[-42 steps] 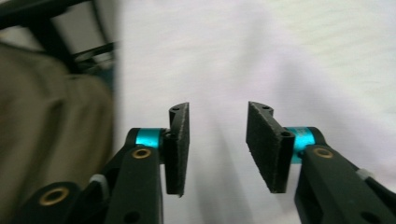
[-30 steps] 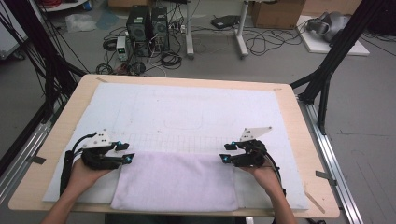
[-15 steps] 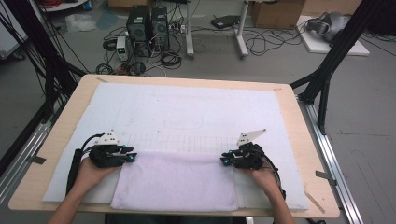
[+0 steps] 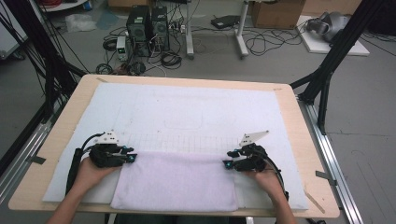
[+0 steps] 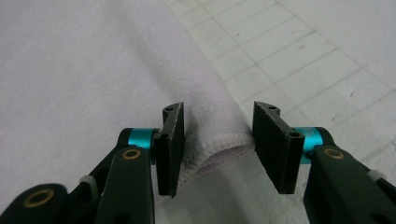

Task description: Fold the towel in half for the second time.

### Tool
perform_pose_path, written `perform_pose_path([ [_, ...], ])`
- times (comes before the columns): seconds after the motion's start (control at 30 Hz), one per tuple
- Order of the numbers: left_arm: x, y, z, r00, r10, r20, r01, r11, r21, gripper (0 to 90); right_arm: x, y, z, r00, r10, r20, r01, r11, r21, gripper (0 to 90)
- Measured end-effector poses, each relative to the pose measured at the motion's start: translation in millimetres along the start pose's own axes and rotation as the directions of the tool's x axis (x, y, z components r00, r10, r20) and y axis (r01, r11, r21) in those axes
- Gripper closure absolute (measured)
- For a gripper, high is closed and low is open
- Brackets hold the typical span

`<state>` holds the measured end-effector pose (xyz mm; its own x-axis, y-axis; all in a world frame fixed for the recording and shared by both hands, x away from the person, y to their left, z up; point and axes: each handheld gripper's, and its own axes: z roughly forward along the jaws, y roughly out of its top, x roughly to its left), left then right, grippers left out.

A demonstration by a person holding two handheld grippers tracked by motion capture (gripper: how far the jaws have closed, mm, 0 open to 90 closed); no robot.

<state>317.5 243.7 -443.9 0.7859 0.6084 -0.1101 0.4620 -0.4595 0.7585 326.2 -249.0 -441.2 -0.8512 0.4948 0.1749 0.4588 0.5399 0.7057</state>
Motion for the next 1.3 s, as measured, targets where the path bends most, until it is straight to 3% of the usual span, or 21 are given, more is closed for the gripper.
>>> perform_pose_path([
  [0.17,-2.4,0.2,-0.3,0.9999,0.011,0.007,-0.011,0.9999,0.001,76.5,1.1,-1.9,0.3,0.9999,-0.001,-0.014,0.001,1.0,-0.003,68.6],
  [0.2,-2.7,0.2,-0.3,0.9999,0.009,0.006,-0.009,1.0,0.0,77.8,1.7,-1.7,0.2,0.9998,-0.008,-0.018,0.008,1.0,-0.005,74.3],
  [0.27,-3.6,0.4,-0.6,0.9999,0.01,0.001,-0.01,0.9999,0.0,79.2,4.4,-1.2,0.3,0.9995,-0.03,-0.015,0.029,1.0,-0.008,77.4],
  [0.47,-9.6,5.0,-2.2,0.9985,0.042,-0.035,-0.042,0.9991,-0.001,81.3,7.2,0.8,-3.1,0.9995,-0.03,-0.013,0.029,0.999,-0.022,79.8],
  [0.67,-5.8,20.7,-3.2,0.9962,0.042,-0.076,-0.045,0.9981,-0.042,81.8,3.7,12.3,-11.2,0.9989,-0.045,0.011,0.046,0.998,-0.042,79.9],
  [0.9,14.8,57.7,4.0,0.9855,0.017,-0.169,-0.037,0.9925,-0.117,81.8,-23.7,42.5,-23.0,0.9943,-0.037,0.1,0.043,0.997,-0.067,79.9],
  [1.1,42.8,98.5,11.6,0.9764,0.015,-0.216,-0.041,0.9923,-0.117,81.8,-57.4,74.6,-28.5,0.9882,-0.009,0.153,0.022,0.997,-0.079,79.9],
  [1.2,55.5,118.7,16.0,0.9662,0.023,-0.257,-0.055,0.9914,-0.118,81.8,-72.4,93.3,-26.7,0.9839,-0.015,0.178,0.03,0.996,-0.084,79.8],
  [1.27,70.5,130.0,22.7,0.9678,0.003,-0.252,-0.035,0.9919,-0.122,81.4,-82.5,103.5,-24.7,0.9791,-0.008,0.203,0.027,0.996,-0.09,78.0],
  [1.3,75.8,131.9,25.5,0.9657,-0.004,-0.26,-0.029,0.992,-0.123,79.1,-91.8,109.1,-22.6,0.974,0.003,0.226,0.02,0.995,-0.102,74.8],
])
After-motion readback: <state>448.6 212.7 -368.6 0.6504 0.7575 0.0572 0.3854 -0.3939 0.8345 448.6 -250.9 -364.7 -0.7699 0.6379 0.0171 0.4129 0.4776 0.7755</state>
